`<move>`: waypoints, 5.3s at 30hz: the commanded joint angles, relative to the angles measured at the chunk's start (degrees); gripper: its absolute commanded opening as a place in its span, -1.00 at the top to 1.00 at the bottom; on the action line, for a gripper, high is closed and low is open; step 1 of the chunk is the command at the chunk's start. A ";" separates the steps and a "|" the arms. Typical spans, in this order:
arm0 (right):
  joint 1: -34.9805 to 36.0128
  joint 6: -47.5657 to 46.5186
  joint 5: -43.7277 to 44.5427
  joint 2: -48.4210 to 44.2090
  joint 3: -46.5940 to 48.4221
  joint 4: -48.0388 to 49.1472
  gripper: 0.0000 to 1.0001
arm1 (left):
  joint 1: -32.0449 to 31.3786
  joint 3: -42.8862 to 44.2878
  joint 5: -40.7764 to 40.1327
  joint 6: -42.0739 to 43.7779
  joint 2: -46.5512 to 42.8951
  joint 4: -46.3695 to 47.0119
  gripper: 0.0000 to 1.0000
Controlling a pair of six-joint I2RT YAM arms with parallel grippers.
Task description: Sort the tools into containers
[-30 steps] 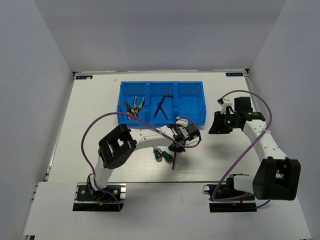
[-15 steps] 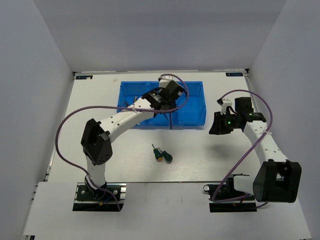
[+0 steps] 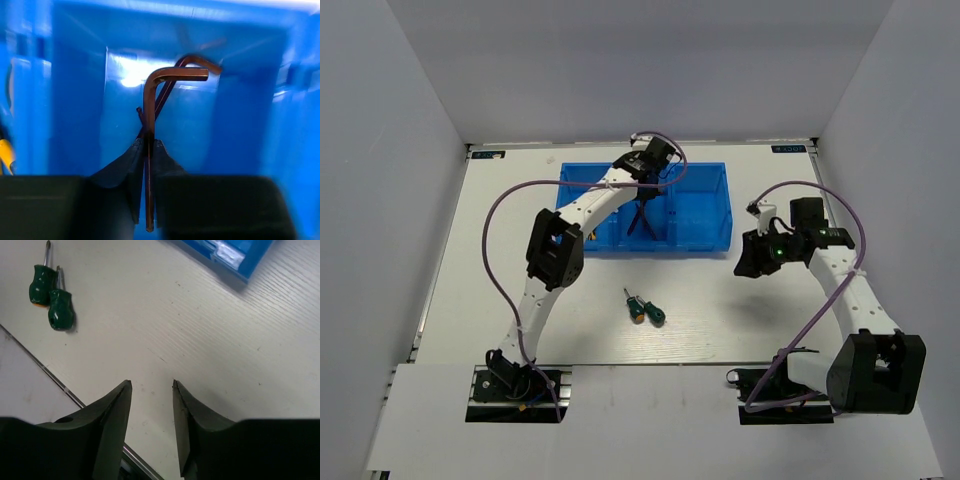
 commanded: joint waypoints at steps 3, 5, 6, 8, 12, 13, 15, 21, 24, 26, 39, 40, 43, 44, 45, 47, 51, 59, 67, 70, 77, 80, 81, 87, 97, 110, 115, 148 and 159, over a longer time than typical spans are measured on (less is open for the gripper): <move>2.58 -6.74 -8.22 -0.49 -1.64 -3.07 -0.02 | 0.28 -1.23 3.12 2.39 -2.62 1.24 0.10; 4.43 -9.73 -9.39 -0.84 -2.44 -3.08 -0.04 | 0.28 -1.23 4.26 3.01 -3.75 1.94 -0.06; 6.00 -10.87 -9.22 -1.01 -2.96 -2.64 -0.12 | 0.28 -1.23 4.26 3.54 -3.76 1.95 -0.09; 8.91 -12.46 -8.08 -0.84 -3.14 -1.76 -0.12 | 0.28 0.26 4.26 3.54 -6.38 1.33 -0.15; 15.59 -12.64 -4.74 1.26 -2.27 0.08 -0.18 | -1.13 -2.89 3.74 4.60 -15.41 1.33 -0.36; 19.25 -12.29 -3.08 1.62 -2.18 0.70 -0.18 | -1.13 -7.16 4.52 3.99 -18.06 1.33 -0.36; 23.39 -10.01 -2.36 3.11 -1.83 2.02 -0.32 | -1.83 -14.37 5.06 2.67 -24.47 1.33 -0.39; 37.82 -2.90 4.75 9.61 -0.59 8.08 -0.49 | -2.89 -54.69 8.48 -5.93 -55.67 5.12 -0.74; 43.36 0.88 11.07 12.87 -0.60 11.25 -0.49 | -3.50 -63.77 9.01 -10.77 -65.88 3.53 -0.74; 46.87 2.65 16.33 15.14 0.45 13.18 -0.49 | -3.50 -66.26 8.40 -13.24 -69.48 1.95 -0.74; 56.56 11.79 29.72 28.78 9.25 16.17 -0.46 | -5.09 -69.78 9.46 -17.81 -73.54 -2.62 -0.74; 56.91 12.93 29.90 29.48 9.42 16.17 -0.46 | -5.09 -69.78 9.45 -17.81 -73.54 -3.49 -0.74; 57.09 14.69 31.13 31.06 9.16 16.61 -0.43 | -5.61 -69.78 8.22 -18.87 -75.30 -6.04 -0.74; 57.26 14.96 31.30 31.33 9.07 16.52 -0.43 | -5.61 -69.78 8.22 -19.39 -76.17 -6.57 -0.74; 57.17 15.57 31.48 31.85 8.99 16.87 -0.37 | -5.61 -69.78 8.22 -19.40 -76.70 -6.58 -0.74; 57.08 16.01 31.22 32.21 9.07 17.05 -0.22 | -5.61 -70.31 8.22 -20.01 -77.49 -7.37 -0.74; 56.74 16.10 31.22 32.03 8.54 17.93 0.12 | -5.61 -71.37 9.44 -20.54 -78.03 -6.94 -0.71; 53.41 12.24 34.88 22.56 10.30 12.49 1.00 | -8.07 -73.92 19.64 -18.17 -67.06 3.33 -0.63; 41.19 8.90 41.41 11.83 13.72 8.87 1.00 | -10.62 -69.71 23.42 -18.17 -51.85 8.72 -0.73; 37.14 7.49 43.16 11.55 16.35 10.90 1.00 | -12.12 -66.80 23.42 -19.92 -46.57 7.49 -0.73; 28.44 8.28 47.13 24.71 24.09 20.20 1.00 | -14.40 -64.08 22.90 -24.58 -41.65 7.48 -0.73; 26.15 10.82 45.11 33.67 31.80 17.67 1.00 | -15.01 -63.46 22.38 -25.89 -39.71 6.96 -0.73; 25.63 11.70 44.41 35.36 33.32 16.80 1.00 | -15.02 -63.46 22.37 -25.90 -39.71 6.96 -0.76; 22.90 11.01 34.14 41.26 37.90 14.59 0.23 | -15.55 -62.41 19.91 -26.95 -37.16 5.91 -0.73; 20.26 13.90 25.77 33.81 36.32 11.78 -0.31 | -17.83 -57.39 17.89 -27.48 -30.48 3.10 -0.36; 11.75 14.08 27.78 17.10 26.13 7.39 0.66 | -19.94 -42.93 16.30 -13.88 -32.15 7.28 1.00; 7.52 15.05 30.51 10.68 16.47 4.93 1.00 | -17.14 -19.33 15.78 -3.60 -21.28 7.14 1.00; 0.22 10.48 12.59 -8.04 -1.38 3.34 -0.42 | -10.53 -5.07 19.13 8.46 -17.53 14.95 -0.57; 0.31 14.52 13.90 -11.29 -5.08 4.04 -0.81 | -10.54 -72.74 11.92 -0.75 -75.00 20.58 -0.22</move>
